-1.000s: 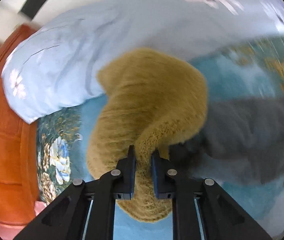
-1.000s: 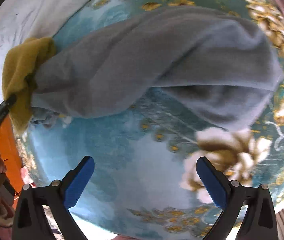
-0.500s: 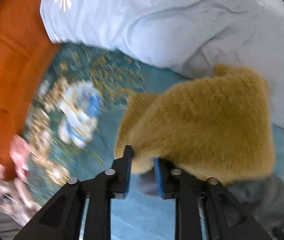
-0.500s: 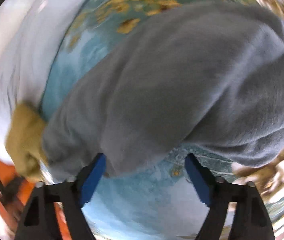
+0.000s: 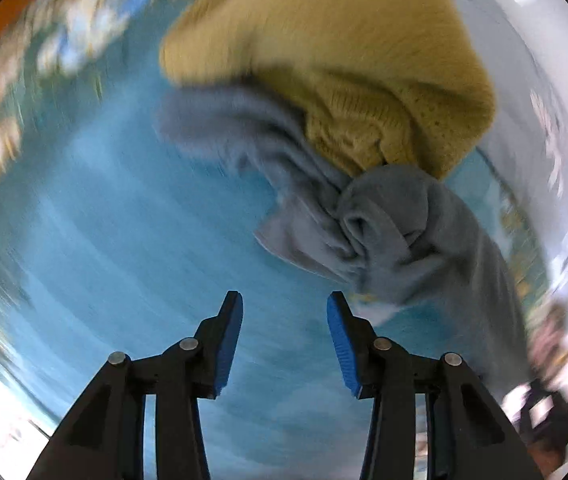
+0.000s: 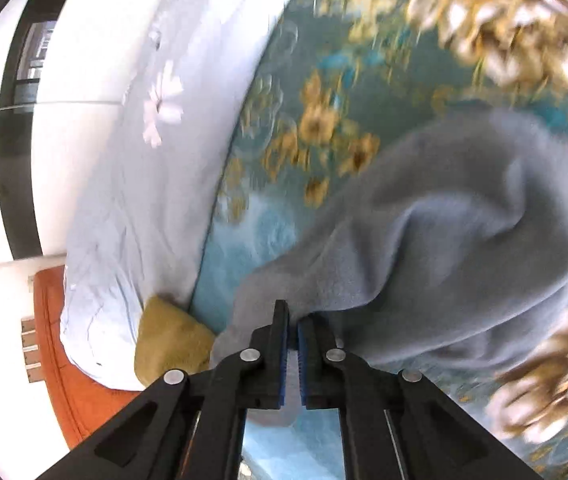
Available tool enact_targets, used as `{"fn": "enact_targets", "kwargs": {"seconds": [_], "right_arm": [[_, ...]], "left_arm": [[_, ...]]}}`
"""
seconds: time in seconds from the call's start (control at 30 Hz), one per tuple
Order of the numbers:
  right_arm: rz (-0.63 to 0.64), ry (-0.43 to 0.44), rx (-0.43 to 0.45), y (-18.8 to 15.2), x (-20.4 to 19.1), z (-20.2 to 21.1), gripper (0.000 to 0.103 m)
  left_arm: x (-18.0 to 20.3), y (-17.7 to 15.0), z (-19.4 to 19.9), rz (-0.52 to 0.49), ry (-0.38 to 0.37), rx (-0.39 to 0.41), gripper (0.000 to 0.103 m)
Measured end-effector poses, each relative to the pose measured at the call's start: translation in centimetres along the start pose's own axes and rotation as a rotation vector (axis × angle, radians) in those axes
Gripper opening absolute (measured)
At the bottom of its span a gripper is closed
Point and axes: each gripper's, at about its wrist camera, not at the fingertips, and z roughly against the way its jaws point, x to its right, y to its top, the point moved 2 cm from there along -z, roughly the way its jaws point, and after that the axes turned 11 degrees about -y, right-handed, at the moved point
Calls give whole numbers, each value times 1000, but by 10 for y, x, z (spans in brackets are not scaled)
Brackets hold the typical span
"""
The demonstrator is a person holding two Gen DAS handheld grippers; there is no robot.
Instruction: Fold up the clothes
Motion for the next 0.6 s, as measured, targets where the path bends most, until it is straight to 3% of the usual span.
{"fn": "enact_targets", "kwargs": {"seconds": [0.13, 0.2, 0.3, 0.33, 0.5, 0.53, 0.6], "right_arm": [[-61, -27, 50, 10, 29, 26, 1], [-75, -54, 50, 11, 40, 27, 1], [-34, -92, 16, 9, 50, 21, 1], [-24, -97, 2, 7, 53, 21, 2], [-9, -171, -20, 0, 56, 8, 6], [-14, -180, -19, -1, 58, 8, 12], [-34, -194, -1, -3, 68, 15, 50]], "left_arm": [[-24, -1, -25, 356, -188, 31, 51], [-26, -4, -39, 475, -267, 32, 52], [-14, -2, -50, 482, -306, 40, 57], [-6, 0, -53, 459, -298, 39, 62], [22, 14, -70, 379, -227, 21, 63], [25, 16, -72, 376, -213, 16, 63], [31, 21, -78, 378, -186, 9, 63]]}}
